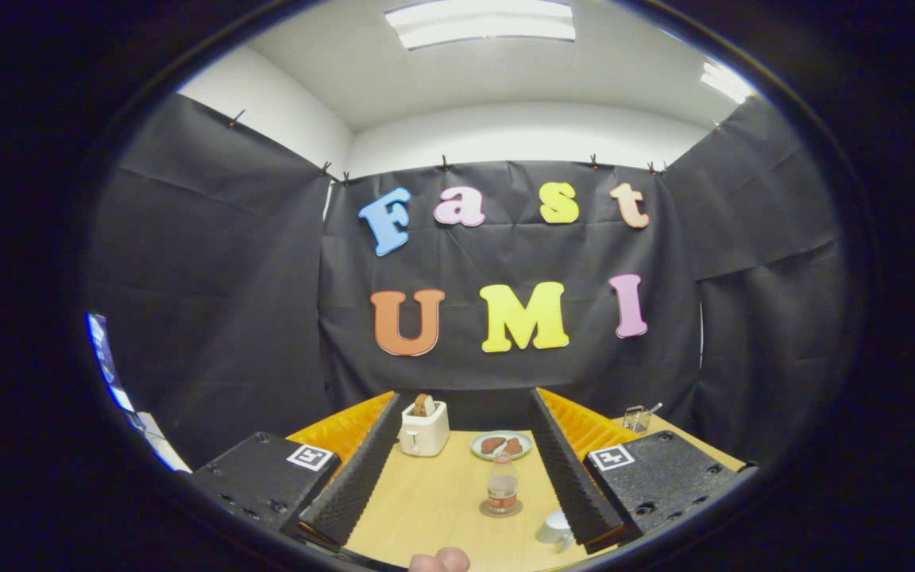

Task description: Take the bottle from table, then pour the juice into the cup, finally place the bottle on the coaster

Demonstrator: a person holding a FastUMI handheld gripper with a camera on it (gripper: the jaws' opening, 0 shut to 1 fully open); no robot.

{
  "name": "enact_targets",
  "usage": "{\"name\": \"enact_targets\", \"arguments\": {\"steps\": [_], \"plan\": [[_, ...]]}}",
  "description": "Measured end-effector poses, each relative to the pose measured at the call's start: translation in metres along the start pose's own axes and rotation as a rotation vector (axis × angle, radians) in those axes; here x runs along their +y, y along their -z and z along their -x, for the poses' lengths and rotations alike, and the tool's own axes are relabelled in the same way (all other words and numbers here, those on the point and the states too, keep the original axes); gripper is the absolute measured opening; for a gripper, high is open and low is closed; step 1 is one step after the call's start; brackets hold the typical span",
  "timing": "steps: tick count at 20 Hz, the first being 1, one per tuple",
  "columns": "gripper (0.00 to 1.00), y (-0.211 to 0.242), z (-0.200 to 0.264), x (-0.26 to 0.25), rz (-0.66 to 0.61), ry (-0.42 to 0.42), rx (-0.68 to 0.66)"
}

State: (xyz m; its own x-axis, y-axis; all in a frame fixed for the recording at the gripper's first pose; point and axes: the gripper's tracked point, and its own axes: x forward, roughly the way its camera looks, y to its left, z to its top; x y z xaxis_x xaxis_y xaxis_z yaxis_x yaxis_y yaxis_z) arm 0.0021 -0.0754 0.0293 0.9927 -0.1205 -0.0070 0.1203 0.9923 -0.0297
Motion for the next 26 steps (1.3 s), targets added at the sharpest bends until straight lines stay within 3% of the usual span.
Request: {"name": "enact_targets", "arguments": {"steps": [16, 26], "plan": [[1.0, -0.004, 0.018, -0.004, -0.053, -0.025, -0.012], [1.0, -0.003, 0.018, 0.005, -0.024, -0.038, -0.01]]}}
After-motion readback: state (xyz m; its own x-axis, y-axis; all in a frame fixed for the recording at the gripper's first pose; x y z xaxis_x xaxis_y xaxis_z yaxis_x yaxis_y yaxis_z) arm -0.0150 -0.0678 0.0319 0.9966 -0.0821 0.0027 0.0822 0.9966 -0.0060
